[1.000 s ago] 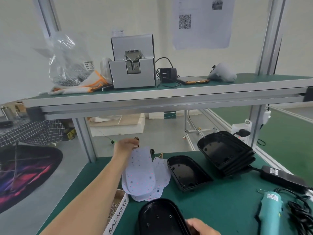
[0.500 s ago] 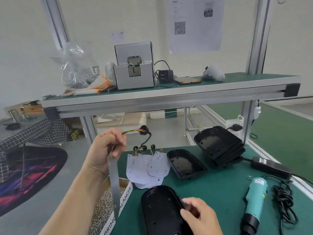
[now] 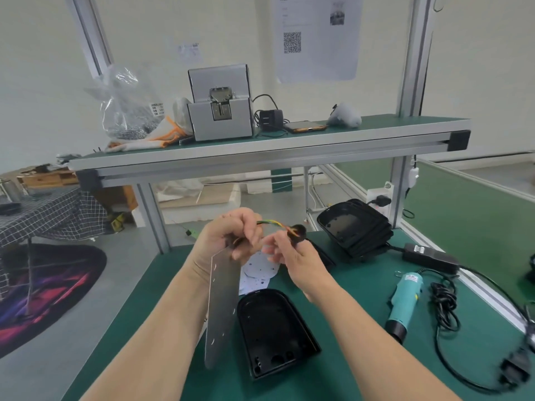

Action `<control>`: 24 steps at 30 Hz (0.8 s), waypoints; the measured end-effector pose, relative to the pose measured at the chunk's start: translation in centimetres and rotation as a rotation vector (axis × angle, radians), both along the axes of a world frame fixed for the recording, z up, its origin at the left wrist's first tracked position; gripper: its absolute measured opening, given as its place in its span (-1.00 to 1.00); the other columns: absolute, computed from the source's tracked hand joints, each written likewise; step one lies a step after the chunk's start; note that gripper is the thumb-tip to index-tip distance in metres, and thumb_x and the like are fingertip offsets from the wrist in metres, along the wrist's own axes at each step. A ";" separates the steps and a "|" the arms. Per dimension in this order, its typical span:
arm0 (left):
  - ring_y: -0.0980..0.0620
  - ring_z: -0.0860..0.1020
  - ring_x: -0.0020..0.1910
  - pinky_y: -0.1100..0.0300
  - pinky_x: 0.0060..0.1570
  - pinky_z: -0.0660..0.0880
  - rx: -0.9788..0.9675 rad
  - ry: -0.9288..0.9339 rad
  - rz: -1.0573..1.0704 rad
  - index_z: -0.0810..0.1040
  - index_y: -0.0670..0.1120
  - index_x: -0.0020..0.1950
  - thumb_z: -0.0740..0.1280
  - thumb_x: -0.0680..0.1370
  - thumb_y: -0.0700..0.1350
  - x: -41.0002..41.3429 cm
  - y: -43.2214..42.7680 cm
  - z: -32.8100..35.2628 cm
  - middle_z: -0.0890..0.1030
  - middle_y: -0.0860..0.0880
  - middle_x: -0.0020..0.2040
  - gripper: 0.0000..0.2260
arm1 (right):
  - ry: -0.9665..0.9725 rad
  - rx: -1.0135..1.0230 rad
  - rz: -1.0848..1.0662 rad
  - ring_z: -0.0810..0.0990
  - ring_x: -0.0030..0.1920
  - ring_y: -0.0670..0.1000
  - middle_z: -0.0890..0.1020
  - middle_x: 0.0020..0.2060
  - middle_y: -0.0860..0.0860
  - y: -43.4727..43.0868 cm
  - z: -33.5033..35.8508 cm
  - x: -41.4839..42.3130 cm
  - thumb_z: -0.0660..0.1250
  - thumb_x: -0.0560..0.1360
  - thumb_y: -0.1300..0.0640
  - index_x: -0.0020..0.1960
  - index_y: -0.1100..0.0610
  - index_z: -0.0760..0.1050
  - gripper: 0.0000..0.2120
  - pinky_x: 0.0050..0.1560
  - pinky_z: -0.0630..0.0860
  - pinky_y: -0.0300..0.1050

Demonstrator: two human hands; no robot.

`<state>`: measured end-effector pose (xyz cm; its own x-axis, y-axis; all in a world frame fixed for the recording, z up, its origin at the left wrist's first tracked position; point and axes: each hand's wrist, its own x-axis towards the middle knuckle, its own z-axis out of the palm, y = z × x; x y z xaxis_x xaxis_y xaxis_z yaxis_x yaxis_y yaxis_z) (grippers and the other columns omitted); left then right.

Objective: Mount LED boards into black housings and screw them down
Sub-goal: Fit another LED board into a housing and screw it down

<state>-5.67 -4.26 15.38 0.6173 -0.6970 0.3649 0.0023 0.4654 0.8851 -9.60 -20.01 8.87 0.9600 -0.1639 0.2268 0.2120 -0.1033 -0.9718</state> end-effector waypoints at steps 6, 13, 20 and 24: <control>0.15 0.31 -0.50 0.36 -0.47 0.31 0.552 -0.178 0.346 0.50 0.12 0.40 0.41 0.46 -0.30 1.6 1.6 -2.7 0.41 0.02 -0.37 -0.44 | -0.130 0.211 -0.052 0.39 -0.56 -0.08 0.57 -0.48 0.09 -0.9 2.0 -2.7 0.40 0.58 0.03 -0.28 -0.02 0.58 -0.74 -0.53 0.30 -0.32; 0.16 0.37 -0.41 0.30 -0.32 0.35 1.071 -0.467 0.419 0.66 0.22 0.05 0.50 0.49 -0.10 2.2 0.3 -5.9 0.42 0.08 -0.37 -0.77 | -0.034 0.548 0.152 0.15 -0.62 -0.15 0.52 -0.42 0.05 -1.1 5.6 -4.9 0.36 0.55 0.29 -0.23 0.13 0.49 -0.80 -0.63 0.09 -0.33; -0.08 0.43 -0.38 0.05 -0.32 0.37 0.979 -0.742 0.825 0.51 -0.04 -0.28 0.29 0.63 0.10 1.3 0.0 -4.8 0.42 0.00 -0.40 -0.66 | -0.060 0.892 0.397 0.36 -0.59 -0.15 0.68 -0.12 0.12 -2.4 5.8 -5.5 0.23 0.60 -0.05 -0.01 0.21 0.54 -0.69 -0.61 0.27 -0.34; -0.11 0.45 -0.39 -0.01 -0.29 0.48 0.699 -0.584 1.008 0.67 -0.06 -0.03 0.30 0.63 0.02 0.8 1.5 -3.6 0.67 -0.19 -0.18 -0.79 | 0.114 0.543 -0.016 0.43 -0.51 -0.09 0.71 -0.10 0.16 -2.9 1.8 -4.3 0.21 0.67 0.15 -0.02 0.22 0.59 -0.77 -0.52 0.33 -0.29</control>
